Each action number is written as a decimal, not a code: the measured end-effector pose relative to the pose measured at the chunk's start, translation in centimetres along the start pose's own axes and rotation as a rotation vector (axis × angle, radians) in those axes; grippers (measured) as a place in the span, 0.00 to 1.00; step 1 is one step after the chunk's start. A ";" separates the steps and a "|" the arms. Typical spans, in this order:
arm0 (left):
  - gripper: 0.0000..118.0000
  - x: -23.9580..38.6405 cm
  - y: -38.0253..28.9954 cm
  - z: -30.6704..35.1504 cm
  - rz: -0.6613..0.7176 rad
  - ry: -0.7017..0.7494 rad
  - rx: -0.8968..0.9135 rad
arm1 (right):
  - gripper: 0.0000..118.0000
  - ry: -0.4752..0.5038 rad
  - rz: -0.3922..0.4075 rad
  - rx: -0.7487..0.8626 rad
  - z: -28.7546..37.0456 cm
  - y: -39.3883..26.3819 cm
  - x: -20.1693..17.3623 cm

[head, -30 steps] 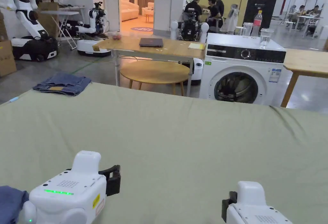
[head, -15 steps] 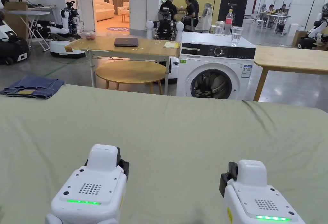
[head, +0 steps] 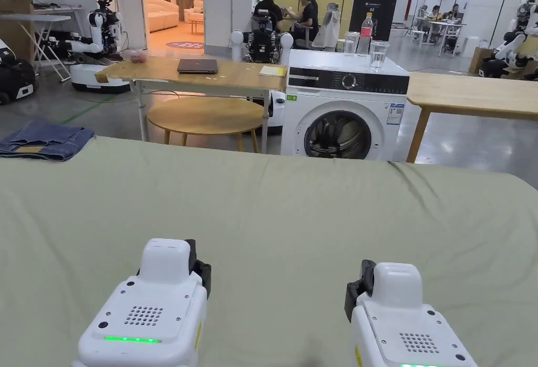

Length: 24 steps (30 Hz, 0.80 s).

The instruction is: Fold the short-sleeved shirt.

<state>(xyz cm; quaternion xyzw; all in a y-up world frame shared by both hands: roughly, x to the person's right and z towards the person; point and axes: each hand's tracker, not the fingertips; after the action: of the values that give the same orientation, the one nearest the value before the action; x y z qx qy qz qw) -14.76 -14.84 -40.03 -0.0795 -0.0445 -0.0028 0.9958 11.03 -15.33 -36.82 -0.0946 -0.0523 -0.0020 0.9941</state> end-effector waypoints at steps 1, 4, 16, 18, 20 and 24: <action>0.00 0.0 0.0 0.1 -0.011 0.001 0.009 | 0.00 0.001 0.001 0.007 0.1 -0.1 0.0; 0.00 -0.2 0.1 0.4 -0.025 -0.003 0.017 | 0.00 -0.001 0.005 0.004 0.1 -0.2 0.0; 0.03 -1.4 0.3 0.9 -0.035 0.032 0.019 | 0.00 -0.008 0.023 0.008 -0.1 -0.3 -0.5; 0.16 -1.7 0.4 0.9 -0.035 0.030 0.016 | 0.08 -0.010 0.020 0.013 -0.1 -0.1 -0.5; 0.38 -1.7 0.5 0.8 -0.037 0.032 0.010 | 0.30 -0.013 0.018 0.016 -0.2 0.1 -0.5; 0.66 -2.1 0.5 0.6 -0.038 0.042 -0.004 | 0.69 -0.017 0.006 0.018 -0.3 0.3 -0.2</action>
<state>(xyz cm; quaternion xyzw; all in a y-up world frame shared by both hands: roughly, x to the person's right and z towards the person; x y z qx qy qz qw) -16.90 -14.27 -39.72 -0.0805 -0.0253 -0.0235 0.9962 10.87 -15.13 -37.14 -0.0859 -0.0605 0.0022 0.9945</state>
